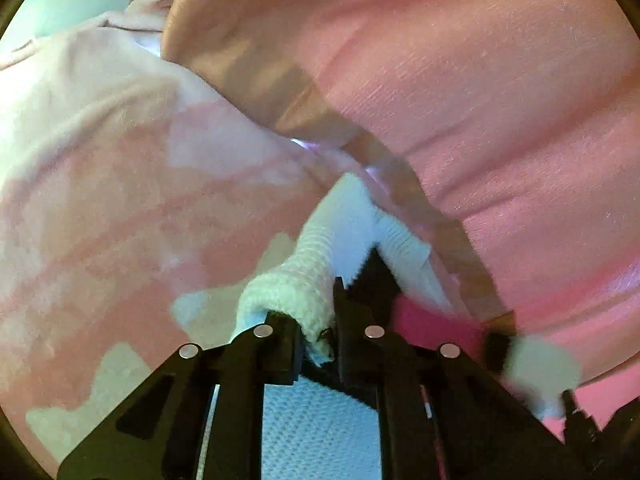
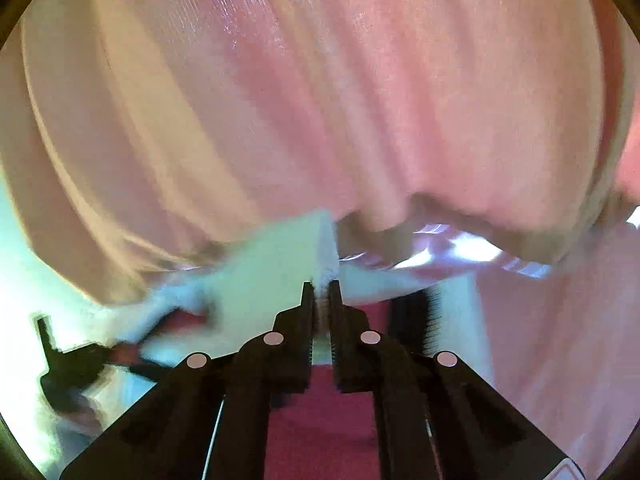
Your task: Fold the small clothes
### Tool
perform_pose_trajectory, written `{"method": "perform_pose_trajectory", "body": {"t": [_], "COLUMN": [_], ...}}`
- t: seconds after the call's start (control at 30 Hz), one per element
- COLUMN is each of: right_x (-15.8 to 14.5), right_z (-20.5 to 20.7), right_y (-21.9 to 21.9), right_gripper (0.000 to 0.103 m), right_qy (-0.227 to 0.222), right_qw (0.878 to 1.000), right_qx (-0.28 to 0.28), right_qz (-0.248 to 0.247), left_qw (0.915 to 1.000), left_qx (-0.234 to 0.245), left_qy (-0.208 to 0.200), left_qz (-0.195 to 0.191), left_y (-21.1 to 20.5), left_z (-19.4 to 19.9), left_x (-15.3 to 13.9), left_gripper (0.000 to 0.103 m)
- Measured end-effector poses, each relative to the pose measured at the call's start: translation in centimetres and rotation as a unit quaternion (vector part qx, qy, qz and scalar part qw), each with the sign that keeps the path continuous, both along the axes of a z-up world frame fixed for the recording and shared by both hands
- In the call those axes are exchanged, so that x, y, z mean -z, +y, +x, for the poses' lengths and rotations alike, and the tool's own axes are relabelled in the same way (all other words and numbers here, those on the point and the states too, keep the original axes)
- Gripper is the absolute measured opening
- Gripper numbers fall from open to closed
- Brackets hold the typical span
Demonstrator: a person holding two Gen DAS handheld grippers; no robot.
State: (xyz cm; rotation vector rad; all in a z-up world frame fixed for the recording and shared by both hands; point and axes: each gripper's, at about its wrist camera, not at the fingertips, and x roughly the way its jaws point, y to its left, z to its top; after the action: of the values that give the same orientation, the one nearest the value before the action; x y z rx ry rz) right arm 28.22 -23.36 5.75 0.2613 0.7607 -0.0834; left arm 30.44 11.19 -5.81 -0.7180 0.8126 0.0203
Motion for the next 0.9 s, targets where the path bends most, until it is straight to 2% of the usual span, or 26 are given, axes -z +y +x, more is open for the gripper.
{"method": "perform_pose_trajectory", "body": {"t": [0.03,0.07,0.1,0.13,0.23,0.27,0.33,0.37,0.47,0.53,0.6,0.67,0.73,0.83,0.9], "right_x": [2.5,6.5,8.6,9.4,7.5,7.6,10.7,11.3,9.2,7.0,5.3,4.9,6.0,9.2,10.9], "right_z": [1.1,2.2,2.4,2.0,0.3,0.2,1.3,1.3,0.1,-2.2,-6.1,-11.1,-15.7,-21.5,-24.2], "right_y": [-0.4,-1.4,-1.9,-2.3,-3.1,-3.3,-3.4,-3.3,-2.8,-2.8,-3.1,-3.7,-4.4,-4.4,-3.5], "right_gripper": [0.006,0.006,0.006,0.006,0.006,0.006,0.006,0.007,0.017,0.024,0.052,0.055,0.058,0.059,0.059], "right_qy": [0.046,0.119,0.151,0.154,0.094,0.089,0.154,0.156,0.138,0.129,0.130,0.154,0.180,0.239,0.260], "right_qw": [0.999,0.993,0.988,0.988,0.994,0.995,0.988,0.988,0.990,0.991,0.991,0.988,0.983,0.966,0.955], "right_qx": [0.005,0.011,0.018,0.023,0.030,0.030,0.018,0.009,-0.006,-0.012,-0.010,-0.020,-0.021,-0.009,-0.009], "right_qz": [-0.014,-0.010,-0.008,0.000,0.044,0.039,0.015,0.009,0.003,-0.014,-0.029,-0.004,0.039,0.101,0.145], "left_qw": [0.9999,0.9995,0.9988,0.9984,0.9978,0.9978,0.9976,0.9969,0.9940,0.9934,0.9929,0.9902,0.9872,0.9777,0.9690], "left_qx": [0.004,0.006,0.007,0.010,0.015,0.015,0.018,0.019,0.034,0.051,0.072,0.088,0.106,0.134,0.155], "left_qy": [0.013,0.028,0.045,0.054,0.048,0.047,0.050,0.048,0.043,0.037,0.037,0.044,0.049,0.091,0.130], "left_qz": [0.004,0.010,0.017,0.018,0.043,0.043,0.045,0.060,0.094,0.095,0.086,0.099,0.108,0.134,0.141], "left_y": [-0.2,-0.4,-0.6,-0.7,-0.8,-0.8,-0.8,-1.1,-1.5,-1.4,-0.6,0.3,1.4,2.4,2.6], "left_z": [0.4,0.7,0.8,0.8,0.8,0.9,1.1,1.2,0.8,0.1,-1.6,-3.8,-6.9,-11.3,-13.7], "left_x": [0.8,1.7,2.6,3.1,3.0,3.1,3.5,3.6,2.9,2.3,1.0,0.0,-0.7,-0.4,0.3], "left_gripper": [0.012,0.011,0.011,0.011,0.011,0.011,0.011,0.012,0.014,0.019,0.027,0.053,0.062,0.066,0.066]}}
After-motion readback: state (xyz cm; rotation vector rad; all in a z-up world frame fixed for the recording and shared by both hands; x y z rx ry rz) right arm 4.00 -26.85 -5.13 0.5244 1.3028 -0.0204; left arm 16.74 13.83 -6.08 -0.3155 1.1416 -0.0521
